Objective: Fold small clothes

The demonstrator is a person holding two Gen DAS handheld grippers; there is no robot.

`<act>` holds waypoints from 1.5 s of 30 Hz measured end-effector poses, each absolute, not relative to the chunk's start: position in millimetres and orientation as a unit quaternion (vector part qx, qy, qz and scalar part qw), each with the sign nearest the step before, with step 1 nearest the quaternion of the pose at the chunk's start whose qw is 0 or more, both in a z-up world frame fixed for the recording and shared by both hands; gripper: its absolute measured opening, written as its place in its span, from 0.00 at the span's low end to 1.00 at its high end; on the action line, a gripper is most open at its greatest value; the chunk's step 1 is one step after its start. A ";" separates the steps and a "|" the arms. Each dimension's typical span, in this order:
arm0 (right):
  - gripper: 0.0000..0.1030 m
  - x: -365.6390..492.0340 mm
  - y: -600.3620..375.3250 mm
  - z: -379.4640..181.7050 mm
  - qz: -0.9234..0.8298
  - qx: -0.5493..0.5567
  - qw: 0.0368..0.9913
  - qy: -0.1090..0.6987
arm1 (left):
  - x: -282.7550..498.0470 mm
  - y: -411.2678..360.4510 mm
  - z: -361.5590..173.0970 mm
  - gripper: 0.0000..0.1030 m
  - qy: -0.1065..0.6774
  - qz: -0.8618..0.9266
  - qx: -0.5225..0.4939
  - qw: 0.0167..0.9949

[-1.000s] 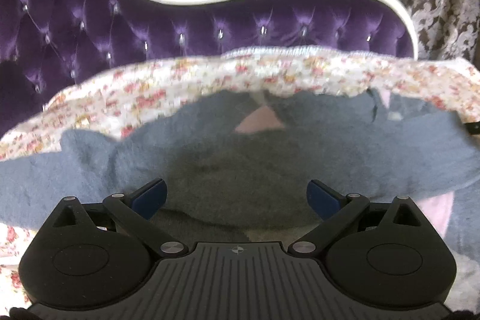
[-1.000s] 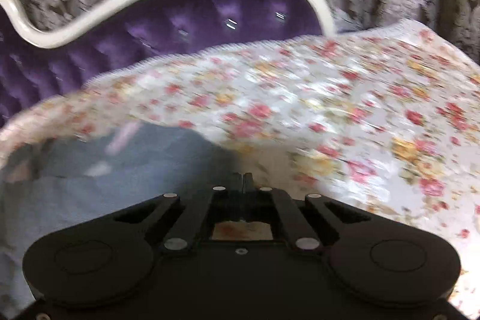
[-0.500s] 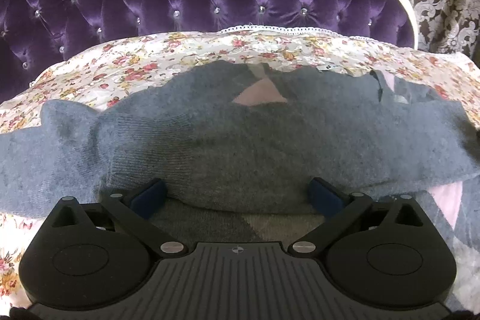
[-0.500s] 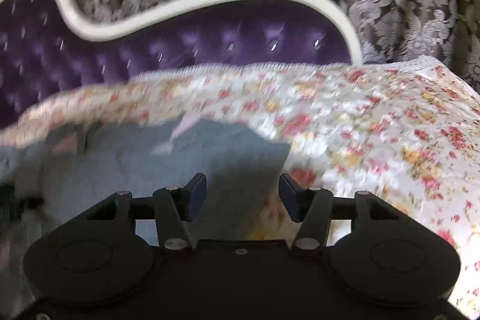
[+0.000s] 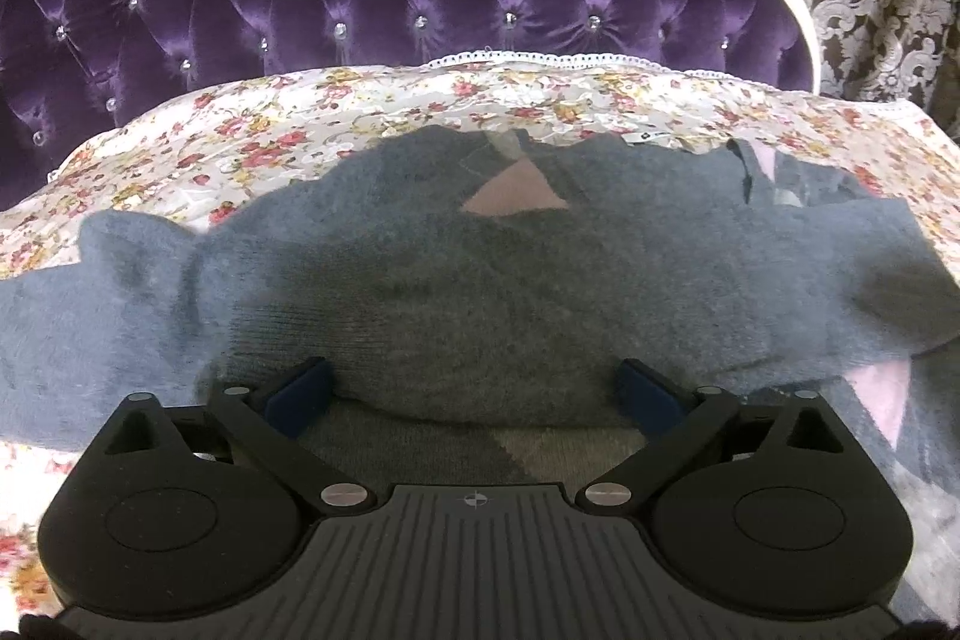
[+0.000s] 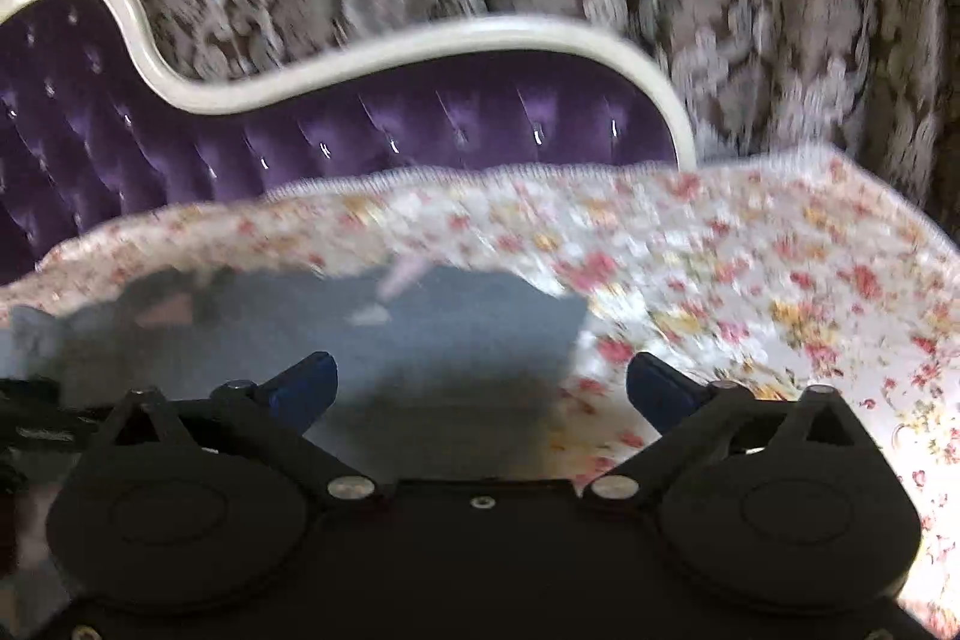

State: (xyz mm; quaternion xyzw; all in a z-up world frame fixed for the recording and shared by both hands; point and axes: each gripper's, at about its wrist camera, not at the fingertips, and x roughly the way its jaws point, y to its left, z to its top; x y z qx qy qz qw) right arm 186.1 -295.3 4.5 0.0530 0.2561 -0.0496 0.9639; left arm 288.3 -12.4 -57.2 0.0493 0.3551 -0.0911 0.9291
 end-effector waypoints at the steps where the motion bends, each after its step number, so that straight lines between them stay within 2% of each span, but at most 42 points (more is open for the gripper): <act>1: 0.99 183.7 -284.2 7.3 -0.051 0.050 0.964 0.257 | 284.7 -9.0 -53.2 0.87 0.353 -0.089 0.050 0.930; 7: 0.99 172.1 -230.3 4.2 0.042 0.096 0.948 0.300 | 262.8 29.4 -26.4 0.86 0.326 -0.062 0.046 0.942; 14: 0.98 160.6 -177.7 -15.9 0.081 0.092 0.942 0.311 | 252.4 102.2 -11.0 0.85 0.319 0.008 0.018 0.948; 26: 0.98 159.1 -156.0 -45.2 0.095 0.083 0.937 0.326 | 246.3 219.4 -26.2 0.85 0.340 0.112 -0.058 0.932; 45: 0.99 160.5 -148.4 -58.6 0.084 0.056 0.938 0.331 | 269.9 309.2 -46.4 0.85 0.351 0.174 -0.140 0.909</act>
